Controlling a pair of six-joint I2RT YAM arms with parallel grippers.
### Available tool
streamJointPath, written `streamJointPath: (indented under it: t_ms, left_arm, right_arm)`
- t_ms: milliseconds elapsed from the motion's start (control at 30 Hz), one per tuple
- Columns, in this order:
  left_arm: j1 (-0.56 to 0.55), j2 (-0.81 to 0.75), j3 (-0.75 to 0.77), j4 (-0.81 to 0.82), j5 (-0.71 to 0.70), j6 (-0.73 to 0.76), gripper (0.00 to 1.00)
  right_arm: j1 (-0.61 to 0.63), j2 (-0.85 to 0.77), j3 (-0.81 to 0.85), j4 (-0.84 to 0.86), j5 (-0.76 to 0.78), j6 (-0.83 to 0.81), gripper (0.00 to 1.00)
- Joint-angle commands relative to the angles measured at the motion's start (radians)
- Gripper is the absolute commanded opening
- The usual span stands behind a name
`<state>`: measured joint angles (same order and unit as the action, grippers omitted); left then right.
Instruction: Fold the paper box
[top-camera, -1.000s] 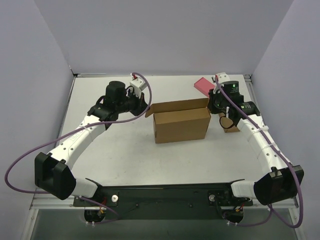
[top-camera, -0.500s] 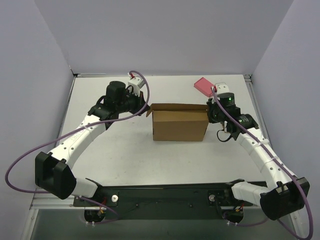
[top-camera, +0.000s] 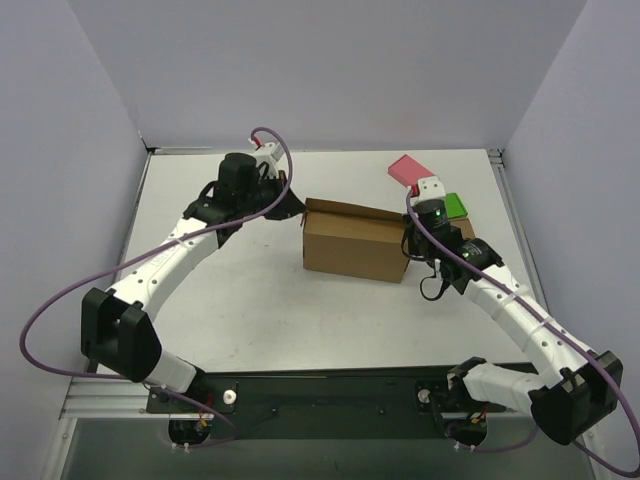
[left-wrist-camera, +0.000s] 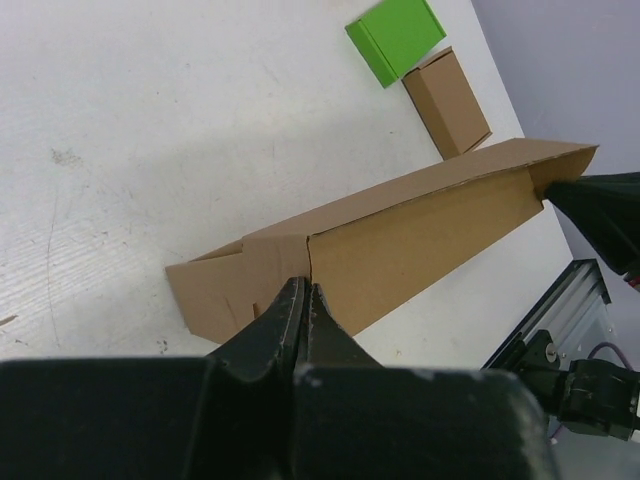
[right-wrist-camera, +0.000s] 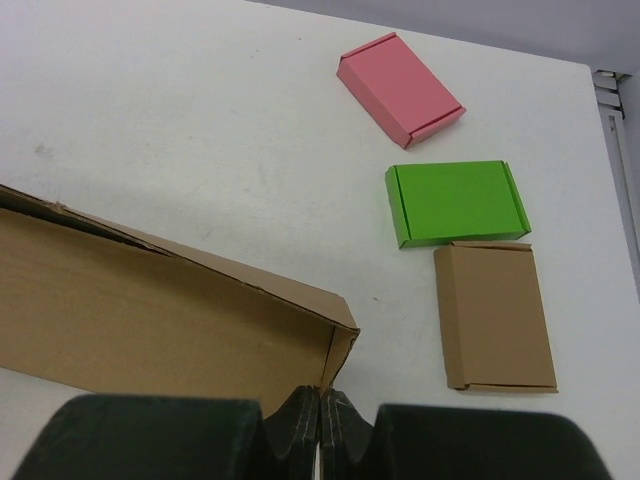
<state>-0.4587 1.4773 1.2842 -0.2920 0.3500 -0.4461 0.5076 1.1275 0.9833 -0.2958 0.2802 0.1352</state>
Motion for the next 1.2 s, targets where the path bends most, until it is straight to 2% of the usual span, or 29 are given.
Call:
streamJointPath:
  t_ms: [0, 100, 133, 233, 267, 367, 500, 633, 800, 900, 1033, 1133, 1167]
  left_arm:
    - [-0.012, 0.046, 0.118, -0.019, 0.118, -0.024, 0.00]
    - [-0.009, 0.046, 0.118, -0.070, 0.067, 0.056, 0.02]
    - [-0.008, 0.044, 0.113, -0.075, 0.054, 0.075, 0.14]
    - [-0.008, 0.029, 0.098, -0.064, 0.011, 0.145, 0.30]
    - [-0.006, 0.028, 0.099, -0.068, -0.002, 0.162, 0.42]
    - [-0.006, 0.025, 0.118, -0.099, -0.038, 0.237, 0.61]
    - [-0.006, 0.005, 0.107, -0.130, -0.089, 0.337, 0.72]
    - [-0.006, -0.026, 0.058, -0.141, -0.086, 0.380, 0.77]
    - [-0.008, -0.086, -0.038, -0.073, -0.049, 0.405, 0.77]
    - [-0.006, -0.072, -0.033, -0.072, -0.042, 0.412, 0.75]
    - [-0.006, -0.034, -0.017, -0.067, -0.026, 0.414, 0.48]
    - [-0.008, -0.019, -0.016, -0.039, 0.003, 0.403, 0.36]
    - [-0.008, -0.015, -0.013, -0.036, 0.010, 0.396, 0.22]
  right_arm:
    - [0.040, 0.032, -0.035, -0.074, 0.013, 0.038, 0.00]
    - [0.040, 0.028, -0.041, -0.071, 0.028, 0.049, 0.00]
    - [0.040, 0.025, -0.043, -0.069, 0.033, 0.050, 0.00]
    - [0.039, 0.023, -0.044, -0.066, 0.025, 0.052, 0.00]
    - [0.039, 0.023, -0.043, -0.065, 0.024, 0.055, 0.00]
    - [0.040, 0.022, -0.041, -0.065, 0.019, 0.058, 0.00]
    - [0.039, 0.020, -0.035, -0.068, 0.024, 0.060, 0.00]
    - [0.040, 0.023, -0.032, -0.071, 0.027, 0.067, 0.00]
    - [0.039, 0.029, -0.031, -0.075, 0.019, 0.076, 0.00]
    - [0.039, 0.031, -0.025, -0.075, 0.013, 0.076, 0.00]
    - [0.040, 0.029, -0.024, -0.075, 0.011, 0.073, 0.00]
    - [0.040, 0.023, -0.037, -0.068, 0.013, 0.069, 0.00]
    - [0.040, 0.022, -0.038, -0.066, 0.014, 0.069, 0.00]
